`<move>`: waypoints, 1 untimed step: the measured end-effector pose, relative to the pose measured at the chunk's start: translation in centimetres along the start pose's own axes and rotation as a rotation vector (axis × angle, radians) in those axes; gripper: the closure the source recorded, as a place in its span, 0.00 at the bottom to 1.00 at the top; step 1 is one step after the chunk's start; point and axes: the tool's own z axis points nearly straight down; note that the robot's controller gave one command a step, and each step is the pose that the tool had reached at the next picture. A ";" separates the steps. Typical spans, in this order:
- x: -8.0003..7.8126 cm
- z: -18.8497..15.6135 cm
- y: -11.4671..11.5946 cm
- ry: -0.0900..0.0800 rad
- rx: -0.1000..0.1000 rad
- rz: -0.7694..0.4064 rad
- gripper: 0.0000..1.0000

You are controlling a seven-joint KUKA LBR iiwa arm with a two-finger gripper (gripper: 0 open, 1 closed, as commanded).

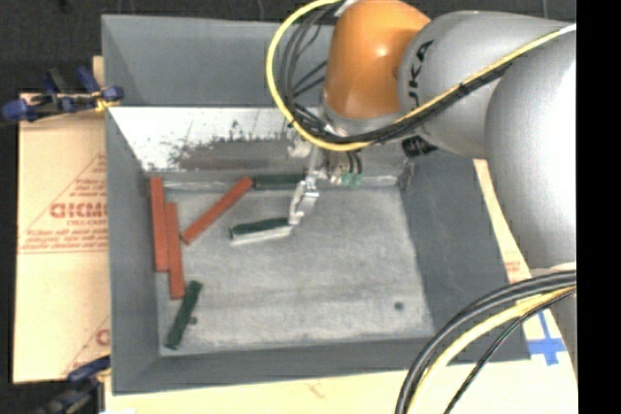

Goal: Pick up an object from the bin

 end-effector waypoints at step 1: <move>0.0 0.0 0.0 0.000 0.000 -0.001 0.00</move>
Offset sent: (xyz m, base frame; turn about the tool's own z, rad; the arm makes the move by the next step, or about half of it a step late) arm -0.0545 0.0356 -0.0793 0.0677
